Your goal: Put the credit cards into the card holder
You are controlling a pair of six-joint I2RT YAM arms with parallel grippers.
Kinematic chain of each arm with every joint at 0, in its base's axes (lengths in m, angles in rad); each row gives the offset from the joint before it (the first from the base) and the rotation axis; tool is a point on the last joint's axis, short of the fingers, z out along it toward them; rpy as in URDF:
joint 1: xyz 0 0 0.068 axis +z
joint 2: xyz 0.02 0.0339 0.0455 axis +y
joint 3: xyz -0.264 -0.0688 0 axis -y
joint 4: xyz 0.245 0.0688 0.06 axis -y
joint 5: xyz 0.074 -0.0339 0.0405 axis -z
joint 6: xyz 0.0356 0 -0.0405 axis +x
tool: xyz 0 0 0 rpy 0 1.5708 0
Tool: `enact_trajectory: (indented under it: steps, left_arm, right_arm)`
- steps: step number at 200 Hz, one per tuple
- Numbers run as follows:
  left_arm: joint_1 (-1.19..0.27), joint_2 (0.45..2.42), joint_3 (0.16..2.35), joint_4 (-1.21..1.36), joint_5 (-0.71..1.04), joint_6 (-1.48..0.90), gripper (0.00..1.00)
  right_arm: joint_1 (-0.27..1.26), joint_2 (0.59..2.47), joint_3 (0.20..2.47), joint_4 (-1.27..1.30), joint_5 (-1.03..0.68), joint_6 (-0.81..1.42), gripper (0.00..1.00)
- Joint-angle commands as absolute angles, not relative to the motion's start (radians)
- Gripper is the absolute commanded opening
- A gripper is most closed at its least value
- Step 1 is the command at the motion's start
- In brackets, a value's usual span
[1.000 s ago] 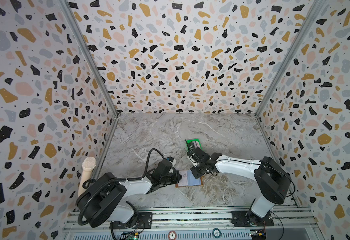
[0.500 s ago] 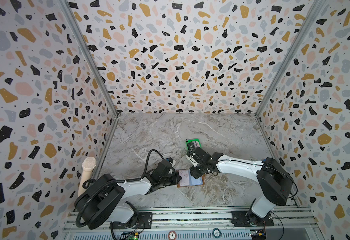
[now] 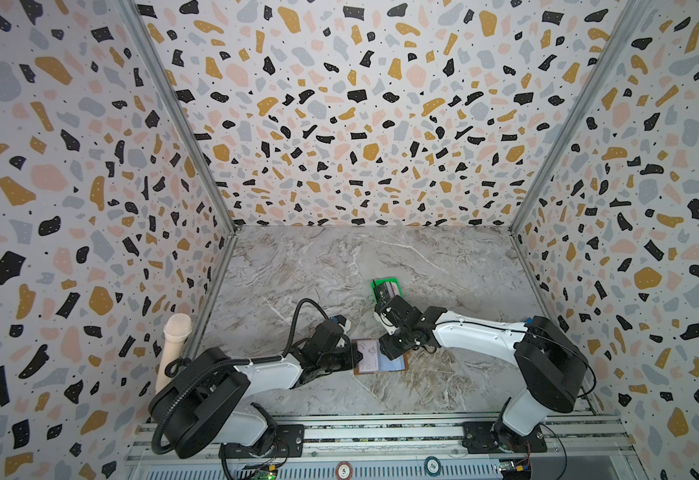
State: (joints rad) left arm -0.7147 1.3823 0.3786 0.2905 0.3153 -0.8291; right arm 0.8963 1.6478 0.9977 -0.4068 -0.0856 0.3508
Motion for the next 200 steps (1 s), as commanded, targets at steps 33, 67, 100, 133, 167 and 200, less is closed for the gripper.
enact_trajectory:
  steps: [33,67,100,133,167,200]
  left_arm:
    - [-0.721,1.389,0.380,0.217,0.320,-0.818,0.00]
    - [-0.721,1.360,0.394,0.202,0.321,-0.816,0.00]
    - [-0.721,1.342,0.414,0.178,0.319,-0.811,0.00]
    - [-0.730,1.330,0.426,0.177,0.315,-0.809,0.00]
    - [-0.735,1.349,0.427,0.195,0.313,-0.808,0.00]
    - [-0.738,1.380,0.416,0.222,0.317,-0.812,0.00]
  right_arm:
    - [0.890,1.528,0.979,-0.427,0.075,0.394,0.54]
    - [0.886,1.544,0.978,-0.404,-0.050,0.370,0.53]
    - [0.887,1.608,0.972,-0.408,-0.079,0.375,0.49]
    - [0.883,1.603,0.944,-0.379,-0.102,0.392,0.49]
    - [0.884,1.617,0.923,-0.371,-0.104,0.397,0.48]
    - [0.882,1.633,0.914,-0.367,-0.099,0.399,0.48]
